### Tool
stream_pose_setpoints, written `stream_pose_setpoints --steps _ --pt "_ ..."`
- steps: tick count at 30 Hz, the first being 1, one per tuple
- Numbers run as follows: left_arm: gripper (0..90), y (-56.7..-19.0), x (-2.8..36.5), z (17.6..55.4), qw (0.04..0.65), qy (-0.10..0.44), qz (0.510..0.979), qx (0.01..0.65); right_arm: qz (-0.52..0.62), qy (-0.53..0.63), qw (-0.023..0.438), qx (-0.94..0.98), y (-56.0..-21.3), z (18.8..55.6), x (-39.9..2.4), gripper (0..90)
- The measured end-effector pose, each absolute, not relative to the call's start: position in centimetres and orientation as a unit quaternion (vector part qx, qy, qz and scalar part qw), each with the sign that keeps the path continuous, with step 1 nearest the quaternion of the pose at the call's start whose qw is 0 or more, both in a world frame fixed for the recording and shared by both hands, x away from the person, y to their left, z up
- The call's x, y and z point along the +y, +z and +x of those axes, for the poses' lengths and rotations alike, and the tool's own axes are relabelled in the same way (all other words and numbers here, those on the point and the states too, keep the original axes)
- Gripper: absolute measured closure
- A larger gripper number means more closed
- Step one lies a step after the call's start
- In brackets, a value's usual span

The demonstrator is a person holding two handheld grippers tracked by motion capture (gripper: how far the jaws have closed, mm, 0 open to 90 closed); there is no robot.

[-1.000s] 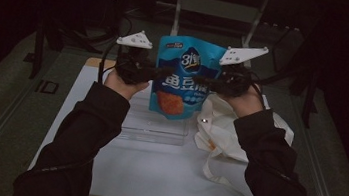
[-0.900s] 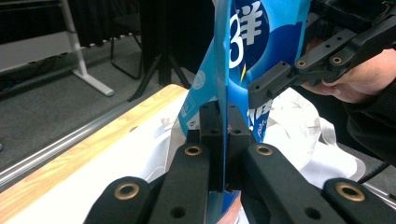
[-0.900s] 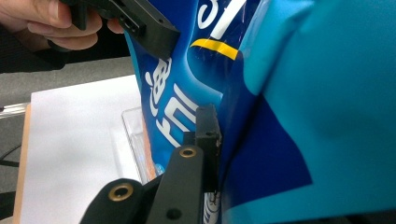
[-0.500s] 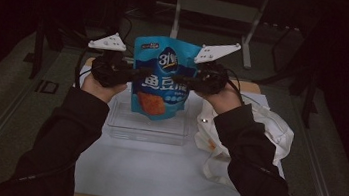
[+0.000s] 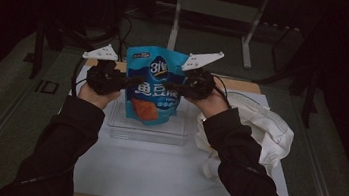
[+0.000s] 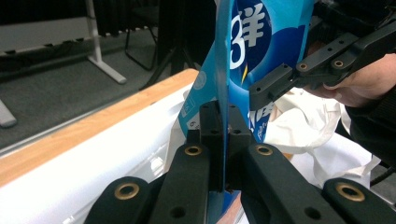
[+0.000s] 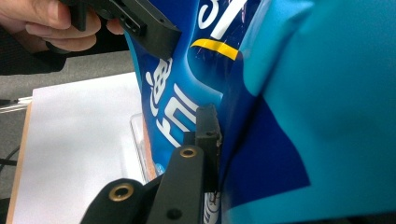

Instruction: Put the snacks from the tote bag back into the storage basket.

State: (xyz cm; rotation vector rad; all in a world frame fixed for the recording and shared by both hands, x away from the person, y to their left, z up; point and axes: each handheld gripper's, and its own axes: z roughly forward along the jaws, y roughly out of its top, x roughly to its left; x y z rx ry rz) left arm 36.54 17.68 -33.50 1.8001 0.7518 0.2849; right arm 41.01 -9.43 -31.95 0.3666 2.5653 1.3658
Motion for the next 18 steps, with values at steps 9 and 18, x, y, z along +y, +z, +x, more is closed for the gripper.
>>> stream_pose_setpoints --steps 9,18 --pt "90.0 -35.6 17.8 37.3 0.552 0.109 0.762 0.321 0.131 0.455 0.105 0.875 -33.9 41.4 -9.3 86.2" --pt "90.0 -36.9 17.8 37.5 0.549 0.093 0.763 0.327 0.135 0.451 0.093 0.878 -35.2 41.6 -9.3 86.2"
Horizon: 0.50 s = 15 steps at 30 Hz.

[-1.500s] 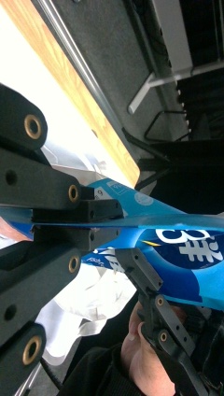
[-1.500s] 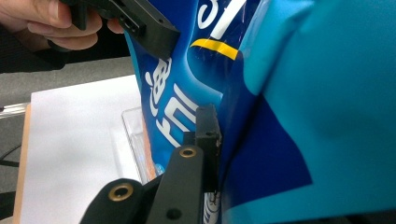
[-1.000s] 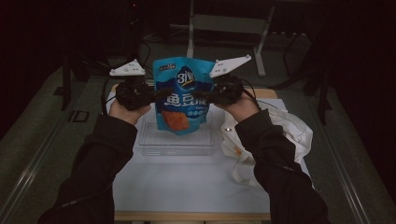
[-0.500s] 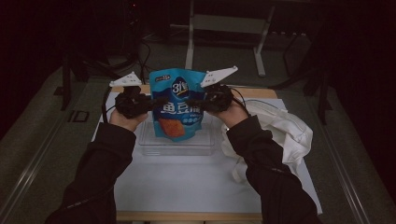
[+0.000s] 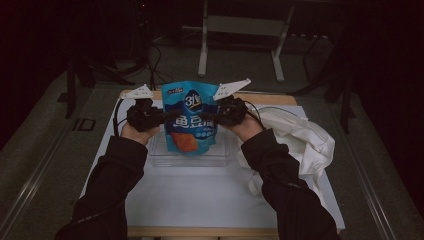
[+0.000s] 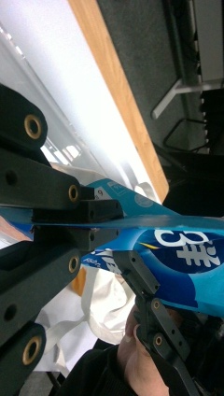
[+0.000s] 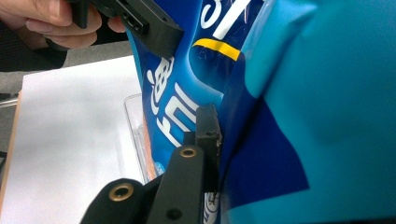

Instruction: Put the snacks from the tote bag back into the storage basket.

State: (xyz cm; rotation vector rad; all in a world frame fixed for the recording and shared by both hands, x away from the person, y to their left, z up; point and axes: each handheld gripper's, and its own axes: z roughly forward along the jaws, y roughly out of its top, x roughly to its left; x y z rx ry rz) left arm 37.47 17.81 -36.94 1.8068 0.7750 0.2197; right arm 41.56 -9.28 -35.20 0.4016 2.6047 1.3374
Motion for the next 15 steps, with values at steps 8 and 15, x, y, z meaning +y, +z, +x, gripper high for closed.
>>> stream_pose_setpoints --steps 8,15 --pt "90.0 -38.4 17.9 37.7 0.550 0.077 0.764 0.329 0.140 0.447 0.084 0.880 -36.6 41.6 -9.3 86.2" --pt "90.0 -39.7 17.9 37.9 0.540 0.068 0.771 0.331 0.149 0.443 0.068 0.882 -38.4 41.7 -9.4 86.2"
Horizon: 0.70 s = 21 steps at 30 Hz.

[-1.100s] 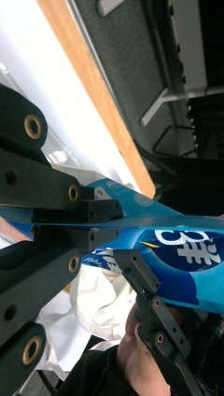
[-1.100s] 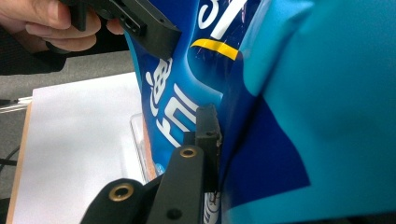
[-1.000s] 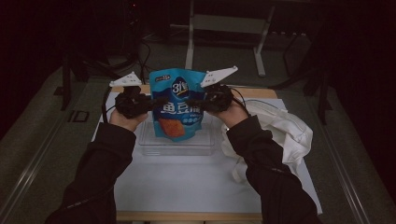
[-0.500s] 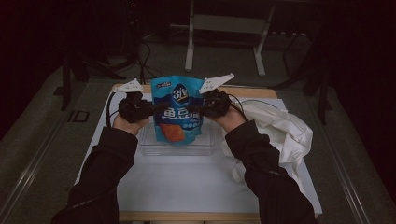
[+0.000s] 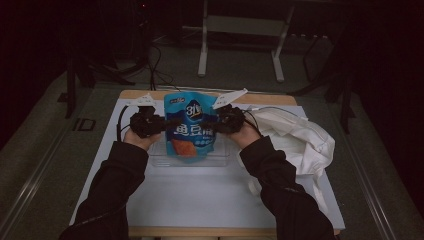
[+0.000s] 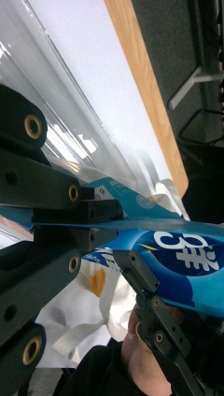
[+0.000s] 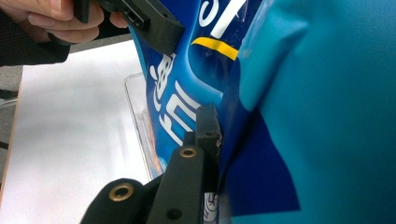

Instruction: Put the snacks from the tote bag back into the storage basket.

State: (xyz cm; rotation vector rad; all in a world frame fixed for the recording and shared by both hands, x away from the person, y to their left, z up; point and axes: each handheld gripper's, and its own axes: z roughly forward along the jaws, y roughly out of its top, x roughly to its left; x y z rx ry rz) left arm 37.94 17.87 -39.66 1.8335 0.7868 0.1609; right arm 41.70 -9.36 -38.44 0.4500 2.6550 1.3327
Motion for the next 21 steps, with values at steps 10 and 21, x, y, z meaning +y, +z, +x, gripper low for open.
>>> stream_pose_setpoints --steps 10,21 --pt "89.9 -41.9 18.5 37.8 0.543 0.055 0.772 0.325 0.146 0.435 0.067 0.886 -40.2 41.5 -9.1 85.9" --pt "88.1 -42.4 18.7 37.4 0.551 0.065 0.769 0.317 0.145 0.454 0.067 0.877 -40.5 41.1 -9.3 81.7"
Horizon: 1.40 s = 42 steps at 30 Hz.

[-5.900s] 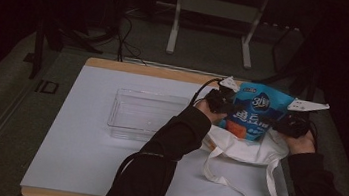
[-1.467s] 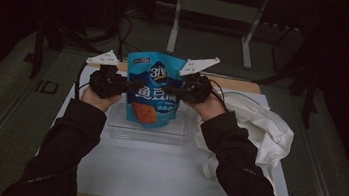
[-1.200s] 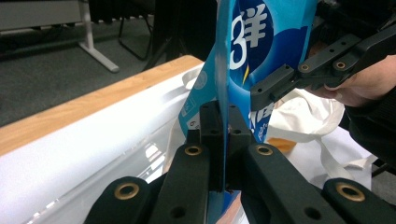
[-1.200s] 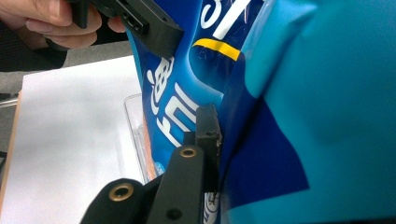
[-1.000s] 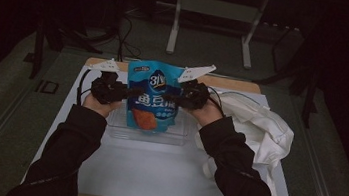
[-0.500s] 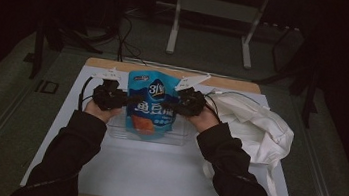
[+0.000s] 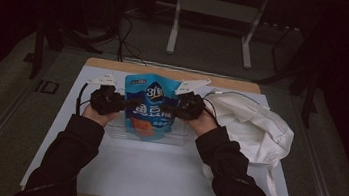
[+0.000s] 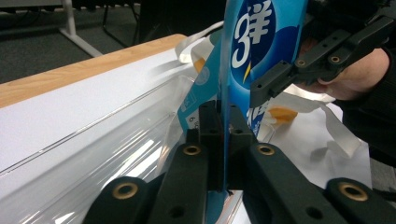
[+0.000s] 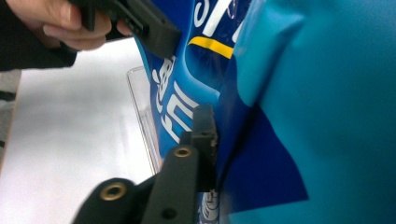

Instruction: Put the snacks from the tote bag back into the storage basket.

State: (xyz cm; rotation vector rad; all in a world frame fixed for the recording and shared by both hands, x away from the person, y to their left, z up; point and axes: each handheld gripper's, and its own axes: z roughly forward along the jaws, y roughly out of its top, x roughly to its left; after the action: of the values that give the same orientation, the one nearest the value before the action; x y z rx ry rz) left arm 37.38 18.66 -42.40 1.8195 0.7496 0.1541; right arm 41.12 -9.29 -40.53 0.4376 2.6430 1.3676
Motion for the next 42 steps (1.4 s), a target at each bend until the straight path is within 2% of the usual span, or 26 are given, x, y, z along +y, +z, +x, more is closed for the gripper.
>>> stream_pose_setpoints --steps 1,2,3,4,5,6,7,8,9,10,11,12,13,14,15,17,21,22,23,24,30,42 --pt "81.7 -42.5 18.6 37.4 0.548 0.070 0.770 0.319 0.149 0.460 0.057 0.873 -40.7 41.3 -9.4 76.2" --pt "80.6 -42.5 18.6 37.4 0.548 0.070 0.770 0.319 0.149 0.460 0.057 0.873 -40.7 41.3 -9.4 76.2" --pt "79.0 -42.5 18.6 37.3 0.545 0.069 0.772 0.319 0.150 0.463 0.055 0.872 -40.7 41.4 -9.5 71.1" --pt "79.0 -42.5 18.6 37.2 0.545 0.070 0.773 0.318 0.150 0.463 0.055 0.872 -40.7 41.4 -9.5 71.1" --pt "75.6 -42.6 18.7 37.2 0.545 0.070 0.772 0.319 0.150 0.463 0.056 0.872 -40.7 41.4 -9.6 67.3" --pt "70.6 -42.6 18.8 37.2 0.544 0.070 0.772 0.321 0.153 0.467 0.055 0.869 -40.7 41.5 -9.6 54.0" --pt "67.5 -42.6 18.8 37.1 0.540 0.073 0.774 0.322 0.153 0.467 0.055 0.869 -40.7 41.5 -9.6 54.0" --pt "65.3 -42.7 18.8 37.1 0.536 0.077 0.777 0.322 0.151 0.479 0.037 0.864 -40.7 41.7 -9.8 44.5" --pt "65.3 -42.8 18.9 37.0 0.537 0.075 0.776 0.323 0.151 0.479 0.037 0.864 -40.7 41.7 -9.8 44.5" --pt "54.1 -42.9 18.9 37.0 0.540 0.071 0.774 0.323 0.155 0.478 0.037 0.864 -40.8 41.8 -9.9 37.0" --pt "48.8 -42.9 18.9 36.9 0.544 0.067 0.772 0.321 0.155 0.478 0.037 0.864 -40.8 41.8 -9.9 37.0" --pt "48.8 -42.9 18.9 36.8 0.544 0.070 0.774 0.318 0.156 0.480 0.037 0.862 -40.8 41.8 -10.0 34.8" --pt "35.3 -42.9 18.8 36.7 0.544 0.076 0.772 0.320 0.160 0.483 0.044 0.860 -40.8 41.8 -10.2 27.3" --pt "30.5 -42.9 18.9 36.6 0.545 0.078 0.770 0.322 0.161 0.486 0.043 0.858 -40.8 41.8 -10.3 25.6" --pt "30.5 -43.0 19.0 36.6 0.547 0.073 0.770 0.319 0.161 0.486 0.043 0.858 -40.8 41.8 -10.3 25.6" --pt "19.2 -43.1 19.1 36.5 0.549 0.065 0.772 0.315 0.165 0.501 0.040 0.849 -40.6 41.8 -10.8 14.1" --pt "13.6 -43.4 19.2 36.1 0.543 0.081 0.767 0.333 0.166 0.502 0.059 0.847 -40.3 41.4 -11.1 13.7" --pt "6.2 -43.6 19.2 36.0 0.539 0.082 0.766 0.339 0.162 0.501 0.068 0.848 -40.0 41.1 -11.4 13.7" --pt "6.2 -43.6 19.2 36.0 0.536 0.079 0.768 0.342 0.162 0.501 0.068 0.848 -40.0 41.1 -11.4 13.7" --pt "1.6 -43.7 19.1 35.9 0.531 0.079 0.770 0.346 0.160 0.500 0.072 0.848 -40.0 41.0 -11.4 13.7" --pt "1.3 -43.8 19.4 34.8 0.524 0.100 0.766 0.359 0.165 0.499 0.093 0.846 -39.8 40.2 -12.5 13.9" --pt "1.4 -44.0 19.4 32.3 0.523 0.125 0.753 0.379 0.193 0.496 0.103 0.840 -40.4 39.3 -14.8 14.3"
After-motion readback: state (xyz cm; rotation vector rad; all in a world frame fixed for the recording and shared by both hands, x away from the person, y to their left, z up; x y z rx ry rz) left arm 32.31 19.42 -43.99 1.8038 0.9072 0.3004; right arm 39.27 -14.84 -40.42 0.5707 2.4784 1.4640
